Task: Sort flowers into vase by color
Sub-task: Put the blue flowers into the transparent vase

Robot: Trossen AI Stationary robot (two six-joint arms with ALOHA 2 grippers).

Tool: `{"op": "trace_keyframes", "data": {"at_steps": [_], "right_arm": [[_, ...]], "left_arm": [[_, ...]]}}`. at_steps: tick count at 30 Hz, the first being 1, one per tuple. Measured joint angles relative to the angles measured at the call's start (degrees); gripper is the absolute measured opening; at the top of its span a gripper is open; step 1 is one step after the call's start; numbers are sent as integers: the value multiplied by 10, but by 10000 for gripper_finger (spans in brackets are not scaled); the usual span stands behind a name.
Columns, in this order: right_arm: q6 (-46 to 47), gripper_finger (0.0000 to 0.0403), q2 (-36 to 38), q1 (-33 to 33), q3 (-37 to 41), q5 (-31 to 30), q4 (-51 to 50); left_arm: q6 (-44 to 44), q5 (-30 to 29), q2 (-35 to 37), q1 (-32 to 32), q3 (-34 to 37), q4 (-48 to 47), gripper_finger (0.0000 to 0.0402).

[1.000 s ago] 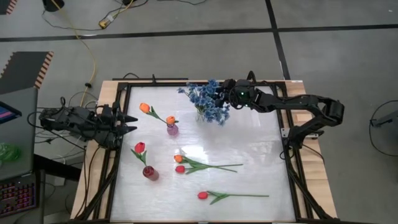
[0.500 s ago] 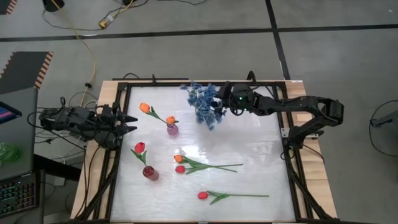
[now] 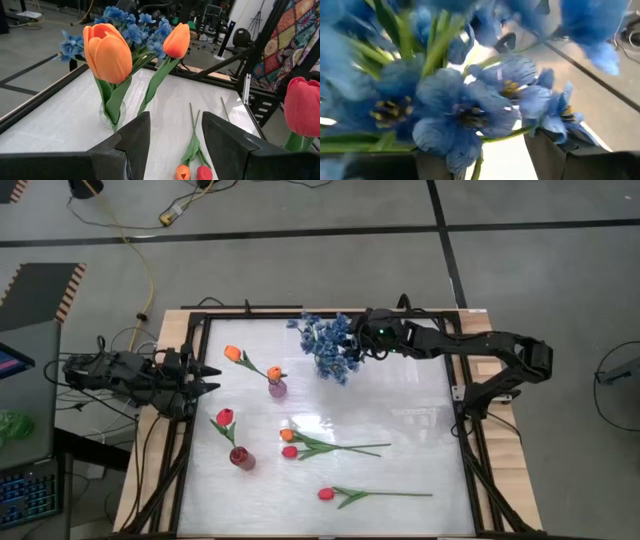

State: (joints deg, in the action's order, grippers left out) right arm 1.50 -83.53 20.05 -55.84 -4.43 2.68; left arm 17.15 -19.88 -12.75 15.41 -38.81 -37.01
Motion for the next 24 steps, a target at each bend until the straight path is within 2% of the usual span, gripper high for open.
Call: {"op": "trace_keyframes", "data": {"at_steps": [13,24], "right_arm": [[55,201,0,-1,0,0,-58],[25,201,31,-20,0,-1,-55]], "left_arm": [[0,0,0,0,0,0,167],[0,0,0,0,0,-14,167]]}}
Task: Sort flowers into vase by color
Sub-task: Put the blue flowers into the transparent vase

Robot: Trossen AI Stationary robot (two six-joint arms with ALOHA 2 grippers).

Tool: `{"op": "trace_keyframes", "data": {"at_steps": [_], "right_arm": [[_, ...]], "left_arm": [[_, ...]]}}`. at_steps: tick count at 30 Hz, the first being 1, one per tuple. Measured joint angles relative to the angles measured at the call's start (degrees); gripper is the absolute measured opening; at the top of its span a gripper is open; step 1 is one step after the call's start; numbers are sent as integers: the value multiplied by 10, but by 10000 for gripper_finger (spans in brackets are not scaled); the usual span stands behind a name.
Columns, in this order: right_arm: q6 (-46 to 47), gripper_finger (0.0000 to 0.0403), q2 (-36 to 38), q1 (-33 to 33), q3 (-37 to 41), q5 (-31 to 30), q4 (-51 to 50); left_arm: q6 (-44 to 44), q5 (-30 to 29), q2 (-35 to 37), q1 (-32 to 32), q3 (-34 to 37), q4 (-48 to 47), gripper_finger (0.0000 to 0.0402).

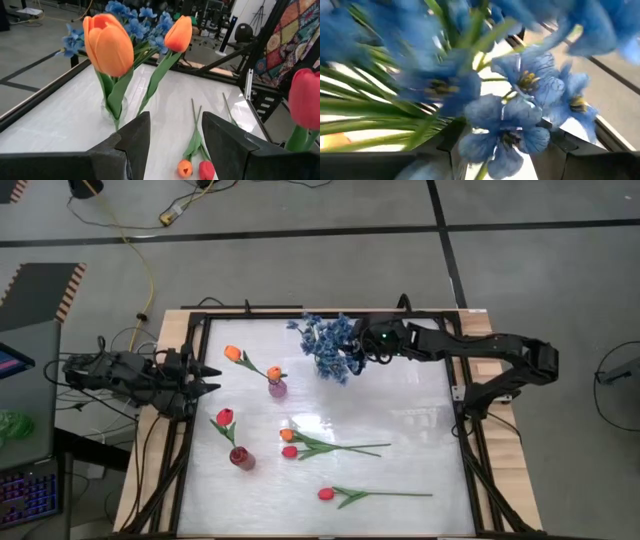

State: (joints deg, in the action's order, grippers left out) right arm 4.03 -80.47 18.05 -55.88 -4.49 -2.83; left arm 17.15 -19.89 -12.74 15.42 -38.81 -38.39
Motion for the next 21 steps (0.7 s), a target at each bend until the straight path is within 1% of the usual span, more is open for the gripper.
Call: {"op": "trace_keyframes", "data": {"at_steps": [8,15,21], "right_arm": [[0,201,26,-4,0,-4,-2],[0,201,25,-4,0,-4,38],[0,201,24,-4,0,-4,38]], "left_arm": [[0,0,0,0,14,7,167],[1,0,-1,0,16,6,167],[1,0,-1,0,16,6,167]]}}
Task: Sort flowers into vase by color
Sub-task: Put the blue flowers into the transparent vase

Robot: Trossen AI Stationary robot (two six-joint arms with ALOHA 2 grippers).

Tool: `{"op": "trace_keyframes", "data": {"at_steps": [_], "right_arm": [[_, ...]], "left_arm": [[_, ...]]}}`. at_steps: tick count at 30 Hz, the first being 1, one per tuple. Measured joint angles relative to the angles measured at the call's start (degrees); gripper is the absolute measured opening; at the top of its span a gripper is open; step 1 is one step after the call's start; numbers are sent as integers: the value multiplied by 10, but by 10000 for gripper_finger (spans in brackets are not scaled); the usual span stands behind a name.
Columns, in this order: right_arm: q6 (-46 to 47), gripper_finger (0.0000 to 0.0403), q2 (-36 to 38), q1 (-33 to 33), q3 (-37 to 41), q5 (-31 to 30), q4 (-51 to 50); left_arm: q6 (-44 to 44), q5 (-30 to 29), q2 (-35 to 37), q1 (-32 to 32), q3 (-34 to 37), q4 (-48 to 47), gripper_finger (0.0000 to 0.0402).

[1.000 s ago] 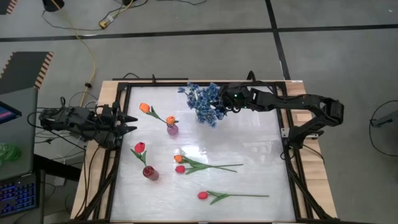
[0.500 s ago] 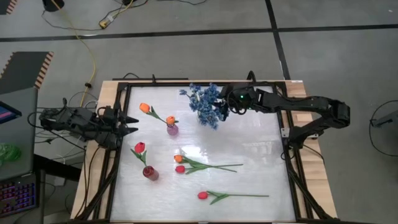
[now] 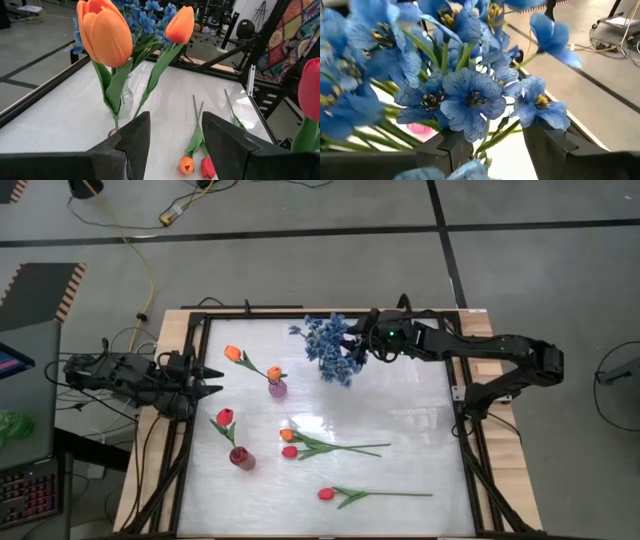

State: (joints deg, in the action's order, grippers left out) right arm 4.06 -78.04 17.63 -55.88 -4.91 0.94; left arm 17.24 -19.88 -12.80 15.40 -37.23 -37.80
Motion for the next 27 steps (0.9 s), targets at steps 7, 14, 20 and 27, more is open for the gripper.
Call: {"op": "trace_keyframes", "data": {"at_steps": [7,14,20,27], "right_arm": [[38,201,0,0,0,-4,-37],[21,201,0,-12,0,-64,-6],[21,201,-25,-15,0,-69,-14],[19,201,-57,-15,1,-68,41]], "left_arm": [[0,0,0,0,0,0,167],[1,0,0,0,0,0,167],[2,0,0,0,0,0,167],[8,4,0,0,0,0,167]]}}
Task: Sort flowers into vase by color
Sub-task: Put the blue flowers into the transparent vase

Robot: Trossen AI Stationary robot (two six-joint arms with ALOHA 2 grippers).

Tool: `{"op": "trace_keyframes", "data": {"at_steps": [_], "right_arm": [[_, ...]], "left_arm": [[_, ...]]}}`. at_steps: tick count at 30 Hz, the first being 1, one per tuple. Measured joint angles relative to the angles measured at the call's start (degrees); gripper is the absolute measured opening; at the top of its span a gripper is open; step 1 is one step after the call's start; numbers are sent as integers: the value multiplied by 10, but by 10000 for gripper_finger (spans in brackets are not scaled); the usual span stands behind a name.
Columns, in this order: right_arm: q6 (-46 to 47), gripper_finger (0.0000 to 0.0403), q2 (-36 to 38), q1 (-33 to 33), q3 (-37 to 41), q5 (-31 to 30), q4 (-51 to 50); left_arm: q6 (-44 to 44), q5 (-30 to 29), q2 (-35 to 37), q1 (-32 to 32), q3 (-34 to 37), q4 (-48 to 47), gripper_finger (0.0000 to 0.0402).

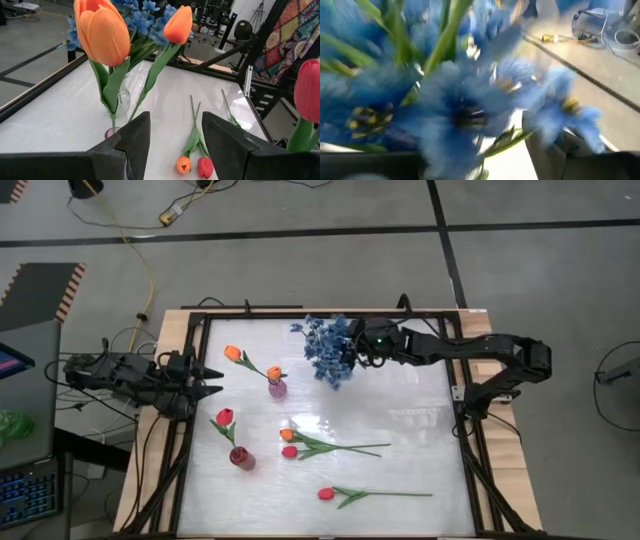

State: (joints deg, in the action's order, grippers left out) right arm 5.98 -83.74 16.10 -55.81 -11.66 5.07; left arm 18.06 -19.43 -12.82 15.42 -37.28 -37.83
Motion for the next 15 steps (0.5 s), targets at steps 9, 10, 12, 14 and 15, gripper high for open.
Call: {"op": "trace_keyframes", "data": {"at_steps": [9,10,12,14,15], "right_arm": [[0,201,32,1,0,0,28],[0,201,36,1,0,0,28],[0,201,43,1,0,0,27],[0,201,51,1,0,0,27],[0,201,54,1,0,0,27]], "left_arm": [[4,1,0,0,0,0,167],[4,1,0,0,0,0,167],[3,1,0,0,0,0,167],[2,1,0,0,0,0,167],[2,1,0,0,0,0,167]]}}
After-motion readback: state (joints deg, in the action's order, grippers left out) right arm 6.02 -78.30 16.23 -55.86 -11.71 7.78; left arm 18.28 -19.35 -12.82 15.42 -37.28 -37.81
